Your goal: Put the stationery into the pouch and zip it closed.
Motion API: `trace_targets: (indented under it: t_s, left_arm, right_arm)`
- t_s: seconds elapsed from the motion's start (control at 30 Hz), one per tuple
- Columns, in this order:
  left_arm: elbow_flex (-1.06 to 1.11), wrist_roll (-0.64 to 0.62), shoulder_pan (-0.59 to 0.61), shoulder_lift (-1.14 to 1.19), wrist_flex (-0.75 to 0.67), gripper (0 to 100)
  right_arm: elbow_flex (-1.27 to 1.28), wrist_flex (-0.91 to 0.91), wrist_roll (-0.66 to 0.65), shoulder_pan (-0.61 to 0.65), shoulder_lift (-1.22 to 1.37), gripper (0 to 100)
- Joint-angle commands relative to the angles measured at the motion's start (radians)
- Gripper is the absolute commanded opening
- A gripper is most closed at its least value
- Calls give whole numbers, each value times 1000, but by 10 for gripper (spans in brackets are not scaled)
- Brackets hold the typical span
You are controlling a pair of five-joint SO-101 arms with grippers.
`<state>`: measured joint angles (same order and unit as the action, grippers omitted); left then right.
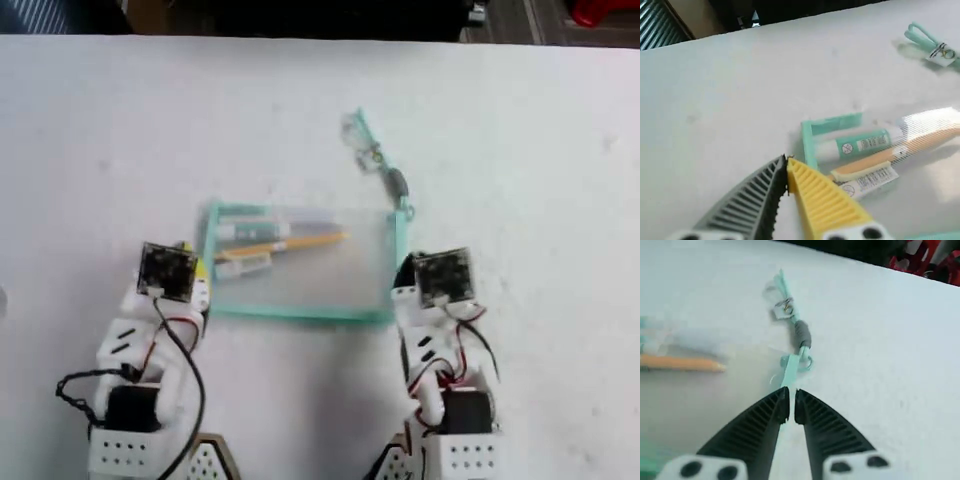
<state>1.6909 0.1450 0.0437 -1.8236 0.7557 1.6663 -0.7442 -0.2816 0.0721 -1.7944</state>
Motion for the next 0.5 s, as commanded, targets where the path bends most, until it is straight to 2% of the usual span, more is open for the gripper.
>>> trace_targets:
  t_s: [0.0, 0.13, 0.27, 0.47]
  left_arm:
    - [2, 34, -8, -5, 21, 24]
    - [2, 37, -13, -5, 64, 24]
    - [2, 40, -8, -5, 86, 24]
    - [2, 37, -8, -5, 213, 24]
  right_arm:
    - [25, 24, -48, 25, -7, 17]
    - [25, 13, 20, 28, -7, 17]
    - [25, -1, 29, 24, -7, 17]
    - [25, -12, 34, 28, -5, 18]
